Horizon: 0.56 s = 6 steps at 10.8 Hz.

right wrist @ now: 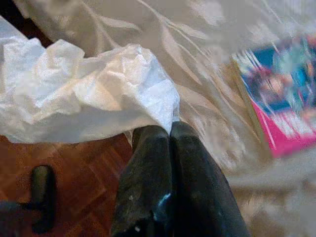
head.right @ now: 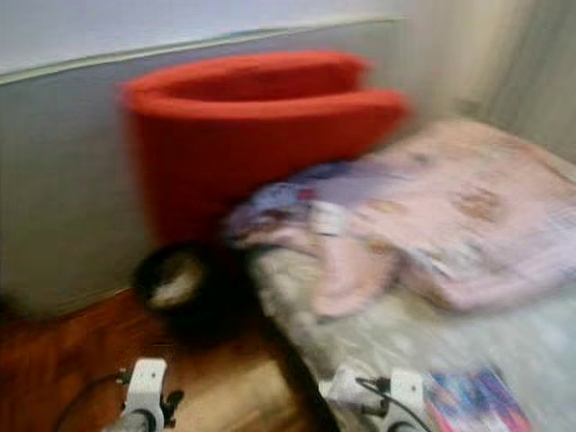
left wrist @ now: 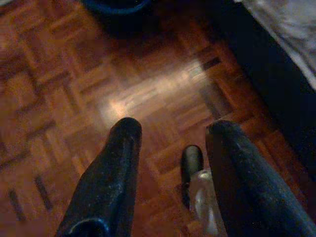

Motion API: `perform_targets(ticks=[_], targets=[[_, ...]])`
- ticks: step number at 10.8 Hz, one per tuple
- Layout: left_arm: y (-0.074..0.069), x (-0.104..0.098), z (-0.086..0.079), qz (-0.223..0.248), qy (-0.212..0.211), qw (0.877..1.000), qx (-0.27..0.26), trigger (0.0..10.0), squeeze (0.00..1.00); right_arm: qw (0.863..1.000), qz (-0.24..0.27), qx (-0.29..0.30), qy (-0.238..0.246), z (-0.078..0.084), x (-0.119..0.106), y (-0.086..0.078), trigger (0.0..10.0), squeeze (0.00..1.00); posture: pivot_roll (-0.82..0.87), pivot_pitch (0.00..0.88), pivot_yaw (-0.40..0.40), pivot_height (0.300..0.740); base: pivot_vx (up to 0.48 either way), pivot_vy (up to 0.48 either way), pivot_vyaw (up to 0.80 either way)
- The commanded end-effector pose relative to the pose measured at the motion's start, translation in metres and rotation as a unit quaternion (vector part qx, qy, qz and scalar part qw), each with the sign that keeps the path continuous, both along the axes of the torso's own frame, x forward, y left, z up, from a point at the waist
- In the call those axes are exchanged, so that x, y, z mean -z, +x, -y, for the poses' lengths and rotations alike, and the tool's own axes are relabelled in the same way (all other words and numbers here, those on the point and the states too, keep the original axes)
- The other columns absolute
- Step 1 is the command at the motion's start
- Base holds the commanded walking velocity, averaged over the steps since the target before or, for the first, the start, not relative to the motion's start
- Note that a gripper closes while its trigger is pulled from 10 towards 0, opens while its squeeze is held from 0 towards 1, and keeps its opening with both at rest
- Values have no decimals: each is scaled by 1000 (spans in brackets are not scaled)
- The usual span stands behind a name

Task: Clean up the room

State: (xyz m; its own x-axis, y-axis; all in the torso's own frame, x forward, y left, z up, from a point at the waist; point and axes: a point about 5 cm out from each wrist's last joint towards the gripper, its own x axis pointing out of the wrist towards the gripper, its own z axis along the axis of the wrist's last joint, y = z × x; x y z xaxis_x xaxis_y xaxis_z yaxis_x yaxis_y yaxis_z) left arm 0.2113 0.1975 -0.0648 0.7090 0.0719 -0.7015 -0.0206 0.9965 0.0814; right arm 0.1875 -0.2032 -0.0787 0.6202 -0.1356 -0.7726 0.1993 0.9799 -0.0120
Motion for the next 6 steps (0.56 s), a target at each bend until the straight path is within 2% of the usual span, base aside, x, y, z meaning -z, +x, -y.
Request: perform_targets(ticks=[1,6], targets=[[-4,2,-5,-8,0,1000,-15,10000,0,1000,0,-12,8,-8,0,3,10000,0,155,0,-45,740,0,0,800],[-3,1,-5,-8,1,1000,-18,10000,0,1000,-4,-22,10,-11,1,1,10000,0,164,3,-46,740,0,0,800]])
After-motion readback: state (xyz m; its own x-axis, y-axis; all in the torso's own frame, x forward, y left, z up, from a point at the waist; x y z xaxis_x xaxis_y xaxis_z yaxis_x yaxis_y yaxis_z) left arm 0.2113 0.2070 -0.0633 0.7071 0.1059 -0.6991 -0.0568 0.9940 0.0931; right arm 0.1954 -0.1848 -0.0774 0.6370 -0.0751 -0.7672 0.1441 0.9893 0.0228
